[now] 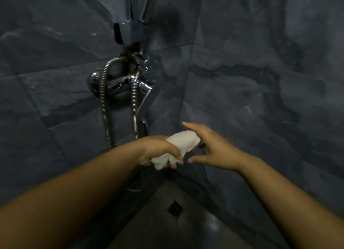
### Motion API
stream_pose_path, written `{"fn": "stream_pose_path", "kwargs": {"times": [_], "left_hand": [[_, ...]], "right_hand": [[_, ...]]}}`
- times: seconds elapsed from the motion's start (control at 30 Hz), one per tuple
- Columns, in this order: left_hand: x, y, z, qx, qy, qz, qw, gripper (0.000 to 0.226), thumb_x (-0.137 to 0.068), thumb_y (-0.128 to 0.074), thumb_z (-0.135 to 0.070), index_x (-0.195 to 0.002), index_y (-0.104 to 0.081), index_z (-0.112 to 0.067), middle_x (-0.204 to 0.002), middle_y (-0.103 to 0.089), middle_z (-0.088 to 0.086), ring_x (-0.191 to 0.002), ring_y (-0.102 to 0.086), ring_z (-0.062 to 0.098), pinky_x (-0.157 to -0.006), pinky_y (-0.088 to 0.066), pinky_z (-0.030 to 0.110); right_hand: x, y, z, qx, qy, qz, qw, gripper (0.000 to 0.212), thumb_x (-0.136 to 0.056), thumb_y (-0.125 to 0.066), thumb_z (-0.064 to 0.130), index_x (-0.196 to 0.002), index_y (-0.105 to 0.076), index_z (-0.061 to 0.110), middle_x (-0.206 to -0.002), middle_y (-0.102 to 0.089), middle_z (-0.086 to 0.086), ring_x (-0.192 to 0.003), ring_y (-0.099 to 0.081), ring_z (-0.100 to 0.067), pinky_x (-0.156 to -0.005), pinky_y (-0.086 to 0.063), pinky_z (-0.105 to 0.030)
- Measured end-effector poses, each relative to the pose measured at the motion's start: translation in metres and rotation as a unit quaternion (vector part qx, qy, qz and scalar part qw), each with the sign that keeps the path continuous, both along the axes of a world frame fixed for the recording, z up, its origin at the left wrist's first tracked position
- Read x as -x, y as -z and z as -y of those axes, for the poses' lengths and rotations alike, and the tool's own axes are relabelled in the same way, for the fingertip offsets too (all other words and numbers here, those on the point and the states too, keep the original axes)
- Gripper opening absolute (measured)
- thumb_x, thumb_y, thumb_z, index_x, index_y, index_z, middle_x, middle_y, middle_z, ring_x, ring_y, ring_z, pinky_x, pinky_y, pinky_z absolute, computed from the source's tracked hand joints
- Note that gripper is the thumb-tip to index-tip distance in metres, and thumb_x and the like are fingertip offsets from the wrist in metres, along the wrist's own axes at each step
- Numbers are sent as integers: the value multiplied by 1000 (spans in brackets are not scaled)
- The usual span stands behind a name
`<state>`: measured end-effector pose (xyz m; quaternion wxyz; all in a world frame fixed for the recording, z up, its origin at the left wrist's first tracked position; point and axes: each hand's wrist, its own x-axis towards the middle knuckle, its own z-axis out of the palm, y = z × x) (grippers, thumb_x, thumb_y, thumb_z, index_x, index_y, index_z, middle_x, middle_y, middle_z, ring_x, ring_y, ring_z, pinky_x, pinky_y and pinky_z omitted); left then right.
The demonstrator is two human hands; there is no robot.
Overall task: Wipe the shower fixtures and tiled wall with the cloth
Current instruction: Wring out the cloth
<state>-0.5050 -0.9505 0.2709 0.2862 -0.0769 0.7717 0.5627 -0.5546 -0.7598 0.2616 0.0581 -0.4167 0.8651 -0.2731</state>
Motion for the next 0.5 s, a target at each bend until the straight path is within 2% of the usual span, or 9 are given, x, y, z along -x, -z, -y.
{"fn": "stream_pose_path", "kwargs": {"times": [0.1,0.17,0.23,0.3,0.37,0.4,0.43,0.47,0.5], "left_hand": [[16,3,-30,-31,1,53,998,9,-90,-53,-16,-82,-54,-13,-69,-48,1,-48,-43,6,-40,-35,14],[30,4,-49,-50,11,77,996,10,-88,-57,-22,-85,-56,-12,-65,-48,-2,-43,-37,4,-34,-27,12],[43,6,-69,-34,11,93,995,15,-84,-62,-27,-86,-58,-13,-59,-51,-4,-42,-41,5,-34,-30,13],[69,25,-96,37,-77,108,990,14,-86,-62,-27,-88,-61,-12,-60,-58,-5,-55,-59,12,-48,-45,23],[73,20,-112,146,-133,91,976,32,-87,-62,-26,-111,-60,-4,-76,-68,-7,-80,-67,13,-73,-51,32],[78,26,-124,275,-78,71,956,48,-82,-68,-31,-120,-55,-4,-90,-69,-3,-87,-66,15,-76,-50,30],[97,29,-136,318,-63,-32,946,62,-76,-74,-35,-126,-51,-7,-104,-65,2,-95,-62,18,-77,-48,26],[102,28,-142,301,9,-101,948,69,-73,-76,-35,-130,-47,-10,-116,-60,5,-103,-59,20,-79,-45,24],[100,22,-146,294,44,-116,948,67,-76,-74,-34,-132,-46,-11,-122,-57,7,-109,-56,22,-81,-43,24]], "right_hand": [[6,10,-19,-29,26,-77,996,104,-69,-81,35,-140,-7,48,-132,-35,1,-115,-41,-10,-87,-42,-21],[16,12,-31,-59,69,-171,981,93,-71,-79,37,-143,-20,40,-122,-43,-3,-105,-51,-18,-72,-43,-27],[30,12,-44,-93,101,-250,958,73,-71,-77,41,-135,-44,27,-112,-53,-7,-93,-58,-24,-61,-43,-30],[50,18,-62,-89,69,-300,947,53,-62,-83,40,-102,-62,13,-85,-63,-9,-67,-63,-26,-46,-39,-28],[75,24,-81,-68,28,-336,939,45,-49,-89,32,-73,-60,9,-55,-59,-6,-40,-56,-23,-35,-29,-20],[88,27,-89,-60,14,-335,940,42,-46,-90,27,-66,-59,8,-48,-56,-6,-35,-52,-22,-34,-27,-18],[99,31,-92,-45,2,-327,944,37,-48,-89,22,-61,-58,7,-45,-55,-7,-33,-51,-23,-34,-28,-17],[107,34,-93,-32,-14,-308,951,30,-51,-85,18,-58,-58,6,-44,-55,-8,-32,-51,-24,-33,-30,-18],[114,36,-94,-25,-28,-286,957,23,-55,-80,14,-55,-58,5,-45,-55,-8,-33,-52,-25,-33,-32,-19]]}}
